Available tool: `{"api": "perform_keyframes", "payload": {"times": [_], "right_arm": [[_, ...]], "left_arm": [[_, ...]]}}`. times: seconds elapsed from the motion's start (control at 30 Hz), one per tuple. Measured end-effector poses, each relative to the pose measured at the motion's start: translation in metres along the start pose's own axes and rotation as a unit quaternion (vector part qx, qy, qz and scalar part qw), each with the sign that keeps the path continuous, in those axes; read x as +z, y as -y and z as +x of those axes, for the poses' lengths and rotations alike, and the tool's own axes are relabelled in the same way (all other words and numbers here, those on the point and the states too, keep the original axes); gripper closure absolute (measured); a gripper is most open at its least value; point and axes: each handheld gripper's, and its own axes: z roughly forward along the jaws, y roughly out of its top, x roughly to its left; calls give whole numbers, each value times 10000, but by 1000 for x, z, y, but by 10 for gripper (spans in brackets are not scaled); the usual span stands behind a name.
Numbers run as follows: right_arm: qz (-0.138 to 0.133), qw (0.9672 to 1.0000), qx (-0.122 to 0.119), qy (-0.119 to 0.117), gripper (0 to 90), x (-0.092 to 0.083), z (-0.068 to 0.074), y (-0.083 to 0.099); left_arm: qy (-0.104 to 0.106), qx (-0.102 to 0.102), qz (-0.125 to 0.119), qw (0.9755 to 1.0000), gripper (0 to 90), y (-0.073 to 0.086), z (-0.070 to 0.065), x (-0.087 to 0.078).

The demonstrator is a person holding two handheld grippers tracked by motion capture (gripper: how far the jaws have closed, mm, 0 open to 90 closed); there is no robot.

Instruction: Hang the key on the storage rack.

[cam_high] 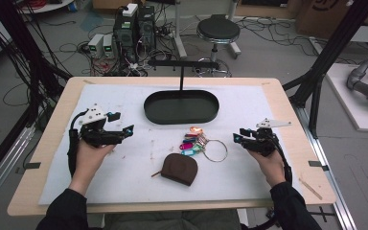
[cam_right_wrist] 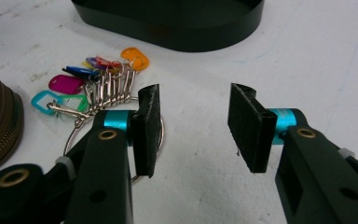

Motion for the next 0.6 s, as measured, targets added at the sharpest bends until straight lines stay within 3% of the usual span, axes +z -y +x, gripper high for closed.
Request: {"api": "perform_keyframes", "payload": {"times": [0.6], "right_arm": [[747,9969,-225,-28,714,30,18,6]], "left_arm": [[-6,-14,142,9999,259,6,1,5]]}}
